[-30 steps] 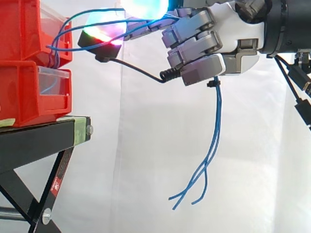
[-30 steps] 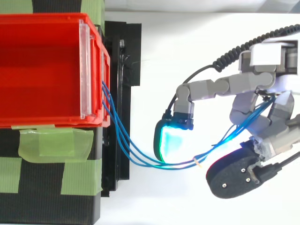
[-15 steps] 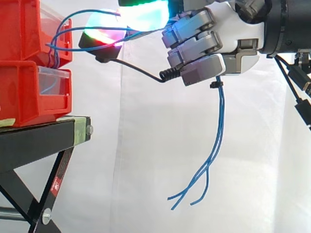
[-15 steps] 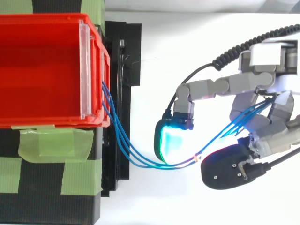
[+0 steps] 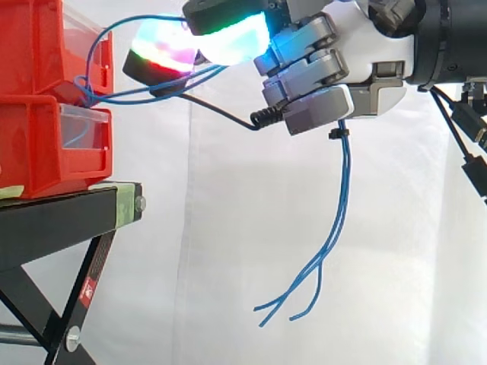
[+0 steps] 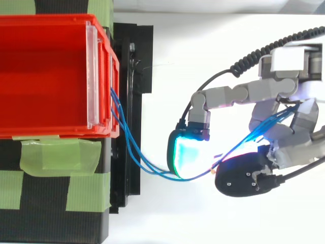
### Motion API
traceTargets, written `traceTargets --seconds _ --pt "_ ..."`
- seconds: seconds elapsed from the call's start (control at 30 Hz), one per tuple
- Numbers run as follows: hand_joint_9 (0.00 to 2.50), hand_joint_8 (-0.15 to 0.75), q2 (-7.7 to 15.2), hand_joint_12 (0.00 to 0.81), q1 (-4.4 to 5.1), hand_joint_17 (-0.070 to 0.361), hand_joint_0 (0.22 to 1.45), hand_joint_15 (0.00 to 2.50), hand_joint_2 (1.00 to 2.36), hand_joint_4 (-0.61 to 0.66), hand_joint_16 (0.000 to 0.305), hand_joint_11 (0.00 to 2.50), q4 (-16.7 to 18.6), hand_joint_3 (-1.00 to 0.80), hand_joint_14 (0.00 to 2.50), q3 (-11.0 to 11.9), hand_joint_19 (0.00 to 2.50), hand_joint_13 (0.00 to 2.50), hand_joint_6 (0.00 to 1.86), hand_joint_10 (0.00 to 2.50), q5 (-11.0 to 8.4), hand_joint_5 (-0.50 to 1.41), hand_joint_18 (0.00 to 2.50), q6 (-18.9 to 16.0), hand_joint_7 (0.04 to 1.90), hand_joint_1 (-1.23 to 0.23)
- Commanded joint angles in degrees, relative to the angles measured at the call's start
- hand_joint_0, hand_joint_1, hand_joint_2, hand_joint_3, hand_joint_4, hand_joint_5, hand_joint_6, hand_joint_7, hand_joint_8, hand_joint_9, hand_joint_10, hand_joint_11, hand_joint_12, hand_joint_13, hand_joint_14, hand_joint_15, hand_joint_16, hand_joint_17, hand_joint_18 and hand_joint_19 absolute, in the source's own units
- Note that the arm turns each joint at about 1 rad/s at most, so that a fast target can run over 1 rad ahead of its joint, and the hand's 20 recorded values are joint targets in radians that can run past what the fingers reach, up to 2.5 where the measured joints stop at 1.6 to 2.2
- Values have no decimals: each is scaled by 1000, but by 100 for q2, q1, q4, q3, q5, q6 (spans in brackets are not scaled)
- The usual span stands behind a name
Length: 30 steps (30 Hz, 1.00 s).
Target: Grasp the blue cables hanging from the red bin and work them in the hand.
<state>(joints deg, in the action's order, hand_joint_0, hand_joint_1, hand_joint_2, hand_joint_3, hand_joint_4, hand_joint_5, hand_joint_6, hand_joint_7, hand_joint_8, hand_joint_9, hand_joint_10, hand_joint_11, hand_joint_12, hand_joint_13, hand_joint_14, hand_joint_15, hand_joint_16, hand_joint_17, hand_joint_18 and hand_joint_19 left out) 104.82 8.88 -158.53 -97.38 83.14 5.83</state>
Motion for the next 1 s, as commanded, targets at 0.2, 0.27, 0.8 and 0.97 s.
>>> traceTargets --seconds 0.2,0.27,0.8,0.97 --pt "1926 577 4 723 0 160 1131 2087 1010 235 213 2500 -29 185 2500 0 736 2079 13 2500 0 247 2500 -12 1350 -669" --pt "1926 577 4 723 0 160 1137 2087 1016 232 213 2500 -64 36 2500 0 736 2079 0 2500 0 245 2500 -3 1357 -669" --pt "1926 577 4 723 9 160 1288 2087 1018 174 213 2500 -64 93 2500 0 736 2079 48 2500 0 271 2500 -3 1337 -648" --pt "1926 577 -5 723 9 160 1352 2087 1019 86 213 2500 -64 250 2500 0 736 2079 35 2500 0 323 2500 -65 1350 -670"
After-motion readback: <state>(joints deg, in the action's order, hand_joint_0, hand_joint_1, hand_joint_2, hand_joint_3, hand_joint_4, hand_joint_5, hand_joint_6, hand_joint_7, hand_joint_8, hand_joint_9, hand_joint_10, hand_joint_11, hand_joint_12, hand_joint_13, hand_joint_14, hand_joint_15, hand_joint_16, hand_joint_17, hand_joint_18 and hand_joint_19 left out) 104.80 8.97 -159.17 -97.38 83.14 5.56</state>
